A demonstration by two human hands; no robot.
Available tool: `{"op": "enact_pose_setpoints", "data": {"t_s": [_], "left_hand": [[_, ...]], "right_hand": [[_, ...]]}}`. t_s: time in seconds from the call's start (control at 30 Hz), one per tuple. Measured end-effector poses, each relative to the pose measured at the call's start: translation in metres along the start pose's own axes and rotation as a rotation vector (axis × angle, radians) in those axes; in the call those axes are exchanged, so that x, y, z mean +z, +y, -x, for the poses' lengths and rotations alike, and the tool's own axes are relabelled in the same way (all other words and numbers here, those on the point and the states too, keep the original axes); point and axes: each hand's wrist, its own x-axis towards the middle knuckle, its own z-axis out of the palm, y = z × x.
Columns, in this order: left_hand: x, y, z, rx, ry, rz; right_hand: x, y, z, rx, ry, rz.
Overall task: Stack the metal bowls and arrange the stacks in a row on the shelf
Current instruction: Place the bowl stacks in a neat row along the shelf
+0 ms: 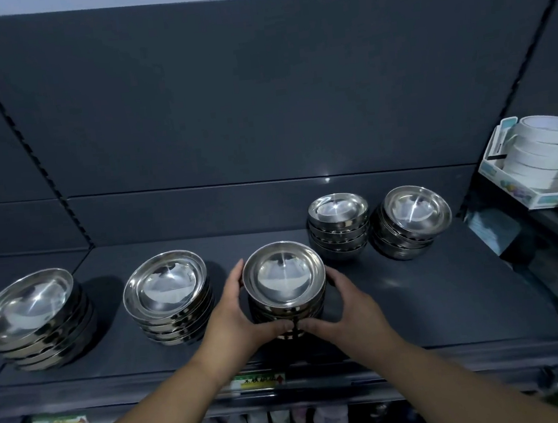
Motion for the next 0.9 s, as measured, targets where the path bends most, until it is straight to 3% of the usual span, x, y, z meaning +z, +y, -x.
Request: {"op": "enact_pose_setpoints", "data": {"t_s": [0.9], "left_hand": [[-0.003,-0.0062,0.001,-0.02,-0.014,-0.071]], "right_hand": [[0.0038,0.0034,0.006,0.029,0.001,-0.015]]}}
